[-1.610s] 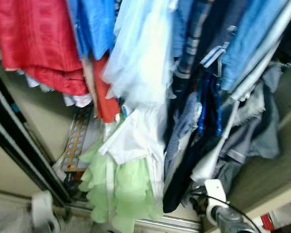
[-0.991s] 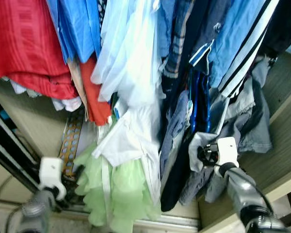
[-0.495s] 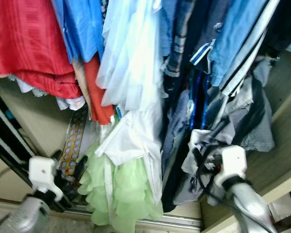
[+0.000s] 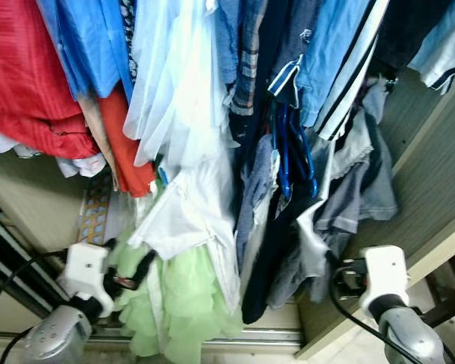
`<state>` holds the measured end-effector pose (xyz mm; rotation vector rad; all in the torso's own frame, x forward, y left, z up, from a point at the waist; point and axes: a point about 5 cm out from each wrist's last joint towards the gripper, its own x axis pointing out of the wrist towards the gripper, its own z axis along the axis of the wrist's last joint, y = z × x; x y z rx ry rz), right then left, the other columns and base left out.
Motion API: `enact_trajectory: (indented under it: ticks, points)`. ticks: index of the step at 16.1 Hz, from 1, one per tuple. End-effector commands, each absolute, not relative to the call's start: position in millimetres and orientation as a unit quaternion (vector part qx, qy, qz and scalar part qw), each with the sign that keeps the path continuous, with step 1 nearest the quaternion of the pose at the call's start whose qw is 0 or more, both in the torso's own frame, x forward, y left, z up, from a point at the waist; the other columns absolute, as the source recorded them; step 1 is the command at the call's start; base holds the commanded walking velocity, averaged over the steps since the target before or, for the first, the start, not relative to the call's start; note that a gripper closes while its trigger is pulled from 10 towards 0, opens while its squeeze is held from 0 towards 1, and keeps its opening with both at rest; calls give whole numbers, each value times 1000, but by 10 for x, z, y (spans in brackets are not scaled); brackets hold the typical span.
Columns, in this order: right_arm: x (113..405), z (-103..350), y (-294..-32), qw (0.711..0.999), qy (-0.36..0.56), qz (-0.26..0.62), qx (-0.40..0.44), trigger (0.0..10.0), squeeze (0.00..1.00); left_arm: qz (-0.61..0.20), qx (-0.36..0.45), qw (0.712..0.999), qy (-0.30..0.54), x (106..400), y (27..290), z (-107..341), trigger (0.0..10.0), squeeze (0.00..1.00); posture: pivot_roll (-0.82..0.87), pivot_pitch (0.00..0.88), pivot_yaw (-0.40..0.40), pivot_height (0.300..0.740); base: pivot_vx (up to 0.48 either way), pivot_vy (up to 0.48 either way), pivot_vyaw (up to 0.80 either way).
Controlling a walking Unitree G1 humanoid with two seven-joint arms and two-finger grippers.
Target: Clean up the room
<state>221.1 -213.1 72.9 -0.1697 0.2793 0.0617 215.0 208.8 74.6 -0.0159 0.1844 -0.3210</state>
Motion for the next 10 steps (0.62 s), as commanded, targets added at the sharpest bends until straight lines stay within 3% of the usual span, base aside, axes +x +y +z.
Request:
enact_trajectory:
  ticks: [1, 7, 9, 10]
  points:
    - [2256, 840, -2119, 990, 120, 38, -69, 10000, 0, -156, 4, 984, 82, 2169, 2080, 830, 10000, 0, 96, 10, -46, 740, 0, 0, 0]
    - [2720, 1658, -1855, 996, -48, 26, -77, 10000, 0, -108, -17, 994, 22, 2206, 2210, 1091, 10000, 0, 108, 0, -86, 740, 0, 0, 0]
    - [2652, 1493, -1943, 995, -47, 16, -90, 10000, 0, -105, -18, 994, 19, 2019, 2264, 1071, 10000, 0, 115, 0, -80, 740, 0, 0, 0]
    - [2416, 1318, -2060, 997, -10, 14, -80, 10000, 0, -92, -18, 995, 33, 1805, 2349, 1002, 10000, 0, 89, 9, -70, 740, 0, 0, 0]
